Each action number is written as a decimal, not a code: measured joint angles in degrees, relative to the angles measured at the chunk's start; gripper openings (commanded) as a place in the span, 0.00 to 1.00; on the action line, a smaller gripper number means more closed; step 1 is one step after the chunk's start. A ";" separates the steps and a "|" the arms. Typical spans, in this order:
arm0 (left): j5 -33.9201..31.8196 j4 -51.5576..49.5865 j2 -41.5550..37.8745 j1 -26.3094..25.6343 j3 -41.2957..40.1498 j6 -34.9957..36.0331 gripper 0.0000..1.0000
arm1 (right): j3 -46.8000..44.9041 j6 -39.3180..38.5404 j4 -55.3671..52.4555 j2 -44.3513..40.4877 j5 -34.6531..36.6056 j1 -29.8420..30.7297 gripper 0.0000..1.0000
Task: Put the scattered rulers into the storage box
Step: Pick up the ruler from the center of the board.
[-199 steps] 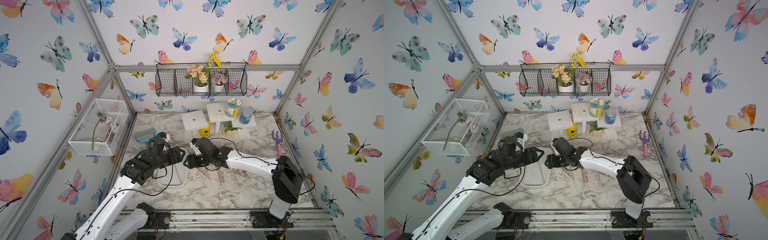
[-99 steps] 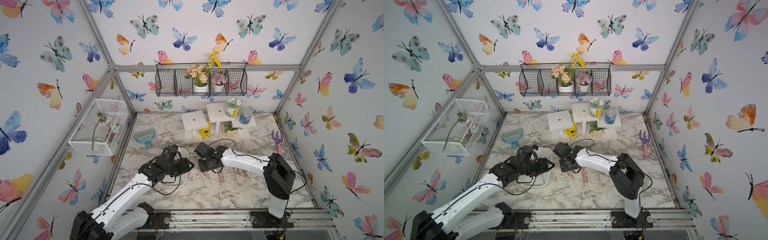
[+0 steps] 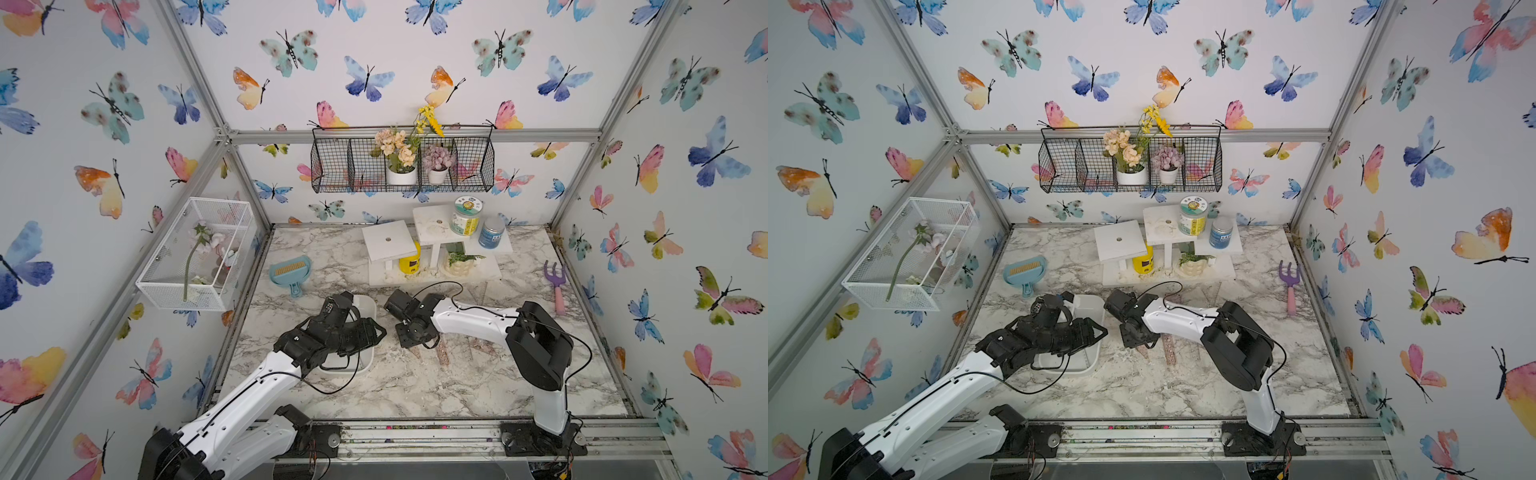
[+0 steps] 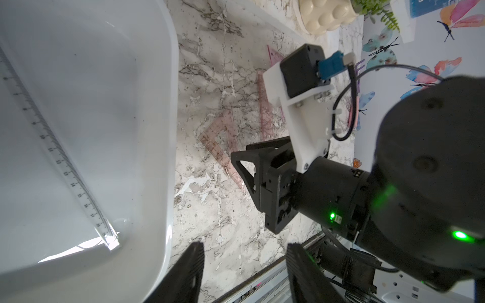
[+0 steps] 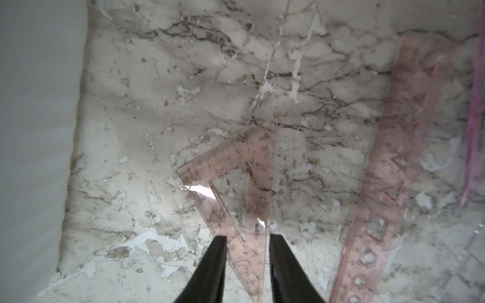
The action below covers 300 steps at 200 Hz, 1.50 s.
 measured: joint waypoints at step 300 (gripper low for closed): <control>0.11 2.80 -0.33 -0.07 -2.97 -1.22 0.55 | -3.41 -0.17 4.63 0.98 -0.07 -1.62 0.17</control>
